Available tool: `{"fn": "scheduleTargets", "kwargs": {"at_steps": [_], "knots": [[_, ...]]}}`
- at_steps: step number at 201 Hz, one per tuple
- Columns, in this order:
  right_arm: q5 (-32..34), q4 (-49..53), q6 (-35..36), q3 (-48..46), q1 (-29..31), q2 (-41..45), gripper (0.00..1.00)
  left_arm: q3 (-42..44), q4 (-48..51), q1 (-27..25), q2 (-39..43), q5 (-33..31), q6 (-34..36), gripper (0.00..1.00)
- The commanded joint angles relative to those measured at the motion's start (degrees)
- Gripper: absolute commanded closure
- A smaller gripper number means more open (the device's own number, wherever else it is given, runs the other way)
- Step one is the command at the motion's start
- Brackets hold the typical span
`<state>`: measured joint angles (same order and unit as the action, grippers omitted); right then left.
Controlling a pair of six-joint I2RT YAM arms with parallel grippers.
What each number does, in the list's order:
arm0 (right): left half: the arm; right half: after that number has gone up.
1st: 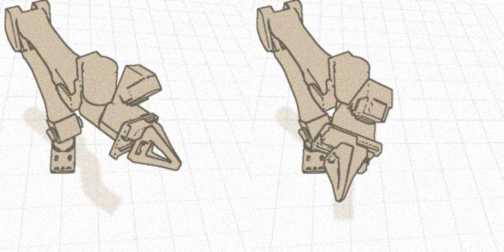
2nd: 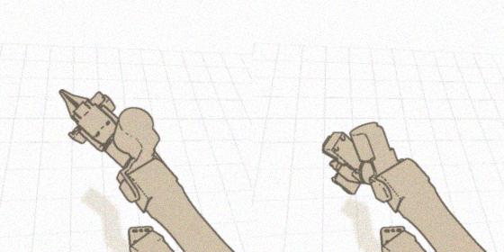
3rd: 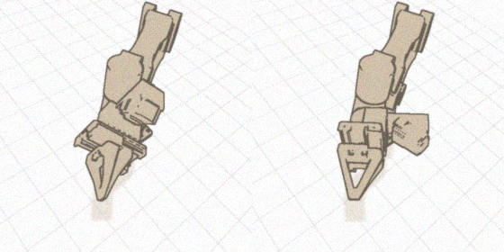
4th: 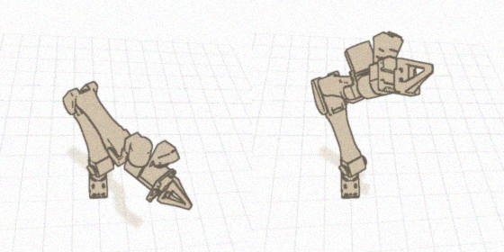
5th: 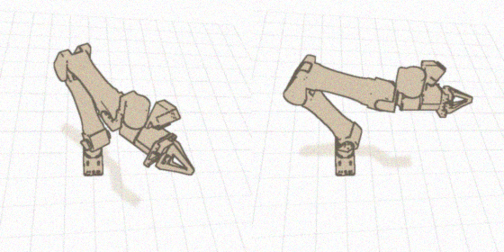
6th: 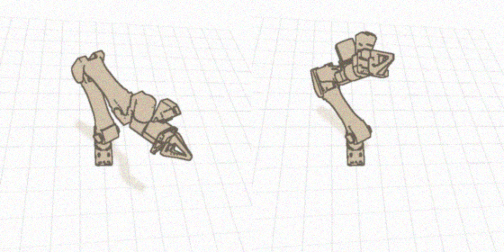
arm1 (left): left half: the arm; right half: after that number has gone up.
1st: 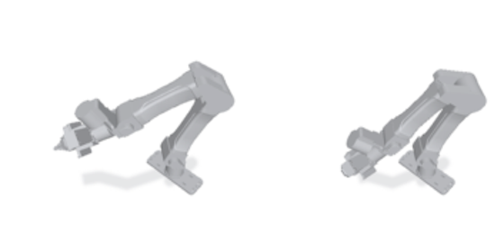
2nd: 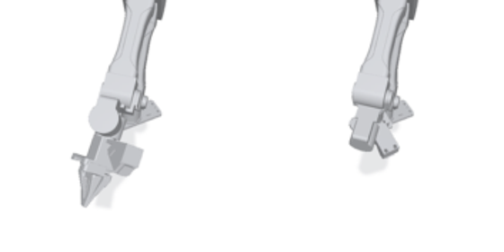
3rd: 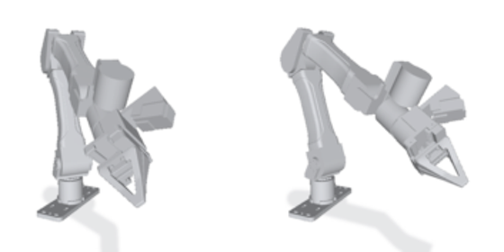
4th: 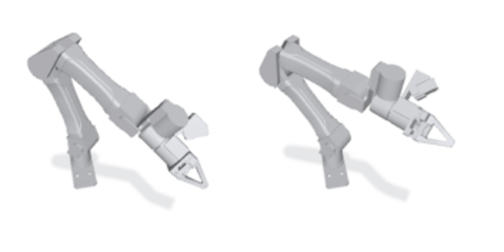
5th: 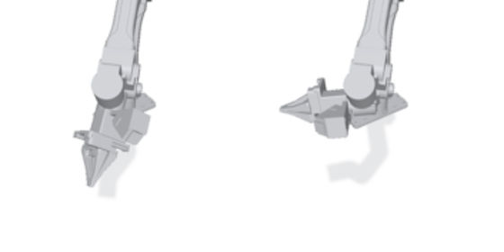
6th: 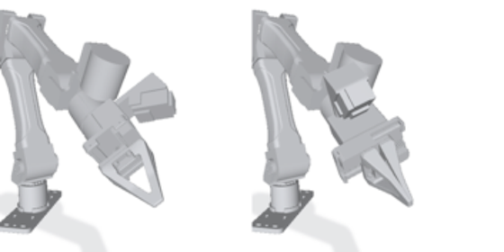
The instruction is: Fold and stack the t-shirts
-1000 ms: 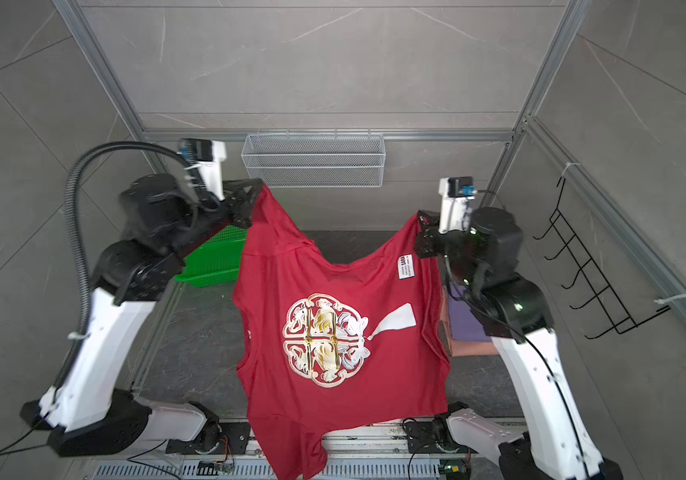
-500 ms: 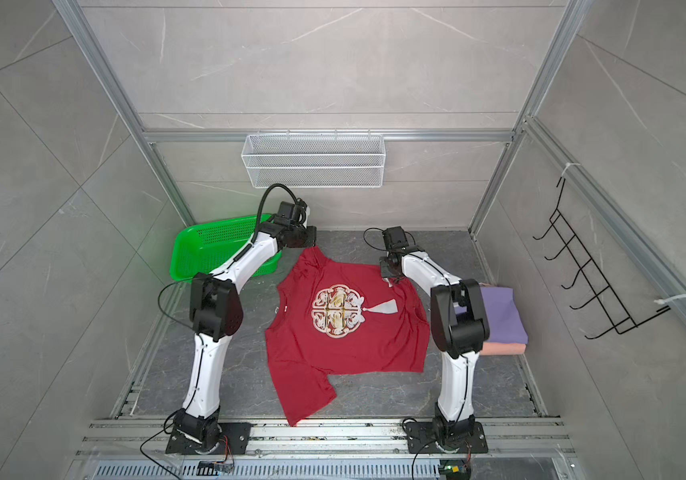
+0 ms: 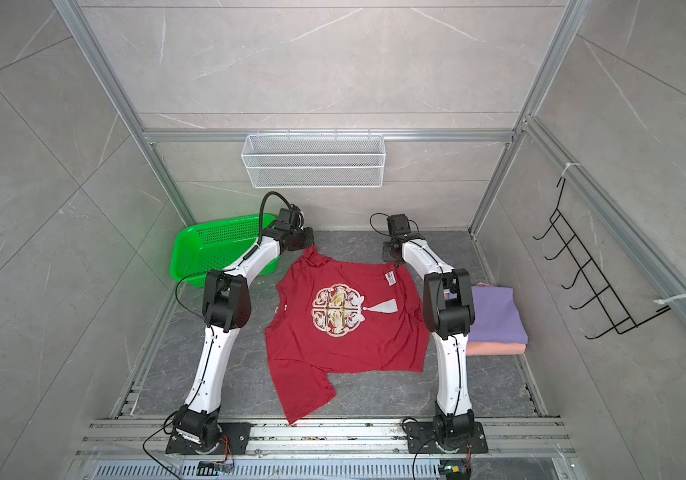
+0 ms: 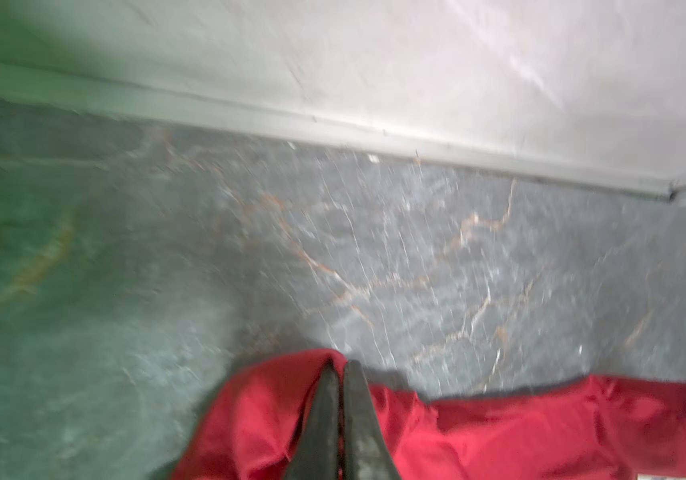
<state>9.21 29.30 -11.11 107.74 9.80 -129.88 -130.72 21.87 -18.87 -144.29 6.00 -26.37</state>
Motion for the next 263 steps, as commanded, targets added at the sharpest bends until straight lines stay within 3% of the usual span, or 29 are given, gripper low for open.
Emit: {"fn": "scheduleTargets", "kwargs": {"at_steps": [1,13,27,54,85,126,182,263], "knots": [[-1.9,2.4,-3.2,3.7,-1.4,-3.3,1.00,-1.5,-8.8,2.3,-0.7,-2.7,-7.3,1.00],[-2.7,4.1,-4.4,6.4,-2.0,-4.9,0.88,-1.6,-11.7,3.4,-1.5,-1.8,-10.8,0.77],[-2.3,6.2,-5.5,9.2,-2.5,-6.6,0.66,-1.6,-13.8,4.2,-2.1,-0.9,-12.9,0.47],[-1.1,4.3,-6.2,8.1,-3.2,-3.8,0.50,0.9,-14.9,4.4,0.2,-1.7,-12.4,0.36],[-2.9,1.1,-6.3,2.2,-3.3,4.4,0.49,5.8,-13.1,3.6,6.1,0.2,-8.5,0.35],[-6.9,-2.4,-8.4,-13.1,-3.3,19.0,0.47,10.0,0.6,-1.9,12.6,-0.7,-3.0,0.36],[-23.0,-9.4,-17.8,-37.8,-3.2,34.7,0.45,14.0,5.3,-6.0,11.7,-4.4,-6.7,0.41],[-27.4,-12.0,-24.3,-56.2,-3.2,45.7,0.44,12.8,6.7,-7.5,6.2,-8.4,-11.3,0.44]]}}
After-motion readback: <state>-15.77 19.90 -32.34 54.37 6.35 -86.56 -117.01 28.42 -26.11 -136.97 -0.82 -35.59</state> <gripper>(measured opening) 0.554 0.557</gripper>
